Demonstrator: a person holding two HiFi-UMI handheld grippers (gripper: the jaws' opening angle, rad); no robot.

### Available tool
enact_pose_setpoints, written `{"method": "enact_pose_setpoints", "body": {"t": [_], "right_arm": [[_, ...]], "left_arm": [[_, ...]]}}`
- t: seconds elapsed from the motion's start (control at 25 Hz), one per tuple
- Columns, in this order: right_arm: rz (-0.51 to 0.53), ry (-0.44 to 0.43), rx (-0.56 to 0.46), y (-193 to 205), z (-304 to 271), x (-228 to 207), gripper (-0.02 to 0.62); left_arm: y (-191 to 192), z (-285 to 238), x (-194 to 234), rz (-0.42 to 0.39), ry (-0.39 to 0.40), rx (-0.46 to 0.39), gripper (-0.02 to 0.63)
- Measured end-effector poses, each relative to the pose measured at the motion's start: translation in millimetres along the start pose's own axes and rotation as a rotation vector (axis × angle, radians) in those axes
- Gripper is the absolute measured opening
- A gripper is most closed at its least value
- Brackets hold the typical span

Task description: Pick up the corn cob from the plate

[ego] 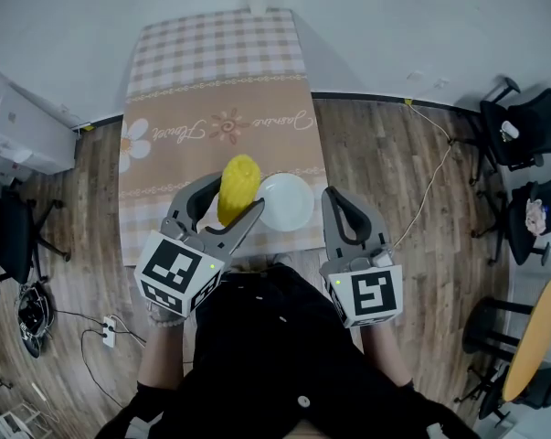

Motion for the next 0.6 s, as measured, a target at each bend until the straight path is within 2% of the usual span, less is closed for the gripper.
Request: {"method": "enact_pose_setpoints", "body": {"t": [0.6], "right_arm": [[0.012,-0.013,0.015,1.2,-1.4,4.7,0.041]], "left_arm": [[-0.2,-2.6,-2.3,-0.006,0.024,0.000,0.262]]}}
Point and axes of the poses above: the fingertips, and each gripper's own axes: z backward along the fingers, x to its left, y out of its underside, the point moved 3 cm from there along z, backward along the fingers, and after that the axes turned 15 degrees about -y, right-handed, at the moved point
